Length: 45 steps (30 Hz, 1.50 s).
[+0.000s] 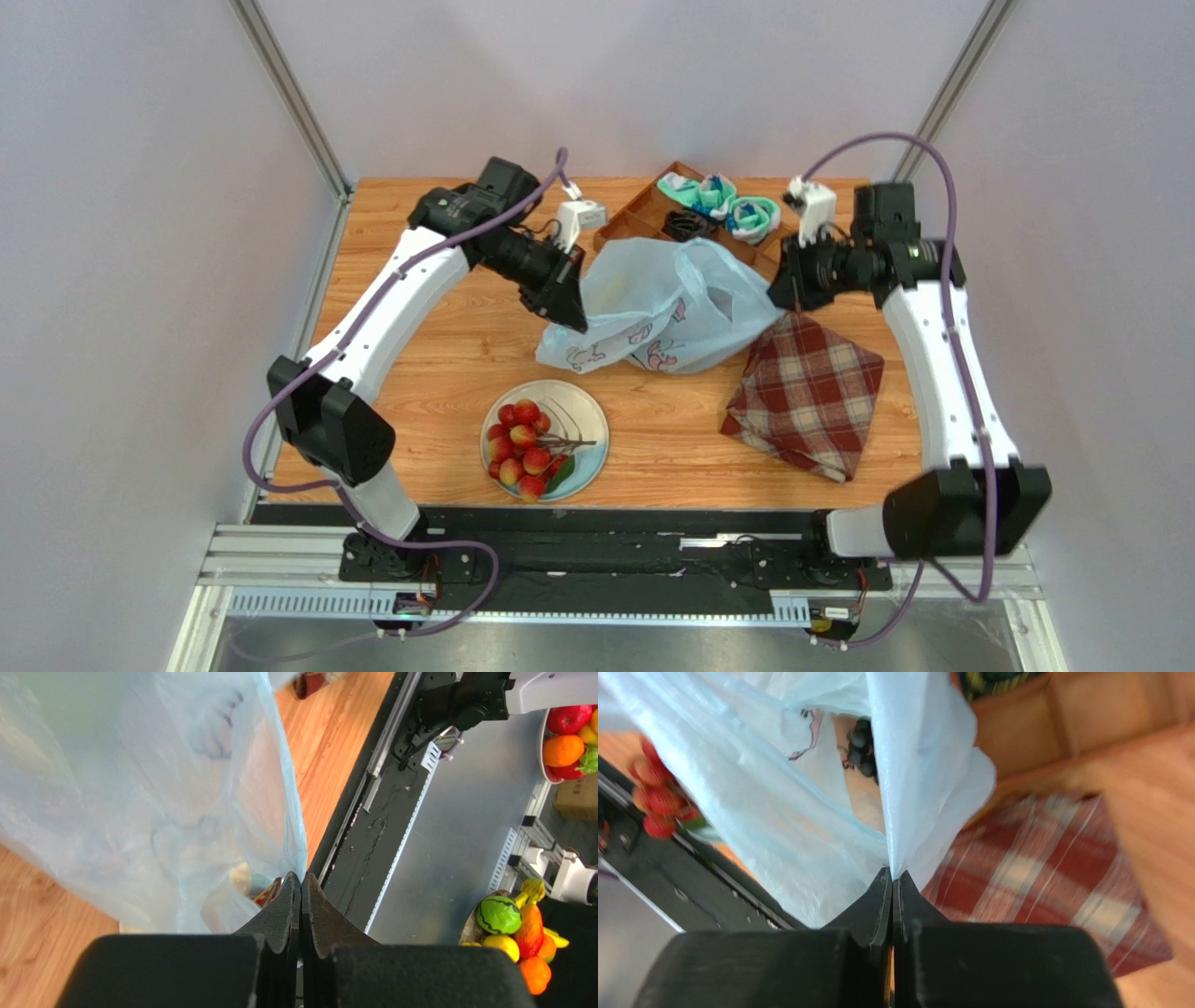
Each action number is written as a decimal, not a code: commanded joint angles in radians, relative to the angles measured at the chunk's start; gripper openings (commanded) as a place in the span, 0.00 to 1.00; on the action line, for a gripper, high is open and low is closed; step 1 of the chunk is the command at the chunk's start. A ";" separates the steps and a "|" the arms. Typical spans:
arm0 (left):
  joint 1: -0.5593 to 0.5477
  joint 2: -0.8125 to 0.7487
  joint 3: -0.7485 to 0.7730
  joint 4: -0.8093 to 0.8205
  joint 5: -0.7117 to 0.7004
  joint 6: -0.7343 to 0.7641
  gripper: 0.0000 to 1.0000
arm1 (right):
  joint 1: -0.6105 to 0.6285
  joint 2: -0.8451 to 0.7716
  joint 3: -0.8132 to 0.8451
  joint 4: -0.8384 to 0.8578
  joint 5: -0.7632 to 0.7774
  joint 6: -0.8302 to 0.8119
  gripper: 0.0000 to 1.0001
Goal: Take the fake fruits out of the plastic bag
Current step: Adjust the plastic bag at the center of the board.
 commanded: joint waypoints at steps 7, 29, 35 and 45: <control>-0.069 0.008 0.111 0.093 -0.035 -0.123 0.00 | -0.015 -0.225 -0.003 -0.178 -0.076 -0.276 0.62; 0.003 0.065 0.206 0.107 -0.110 -0.142 0.00 | 0.444 0.028 -0.106 0.404 0.084 -0.437 0.21; 0.011 0.086 0.186 0.110 -0.102 -0.175 0.00 | 0.468 -0.018 -0.207 0.485 0.170 -0.451 0.20; 0.015 0.108 0.198 0.114 -0.121 -0.180 0.00 | 0.562 -0.106 -0.226 0.413 0.100 -0.618 0.19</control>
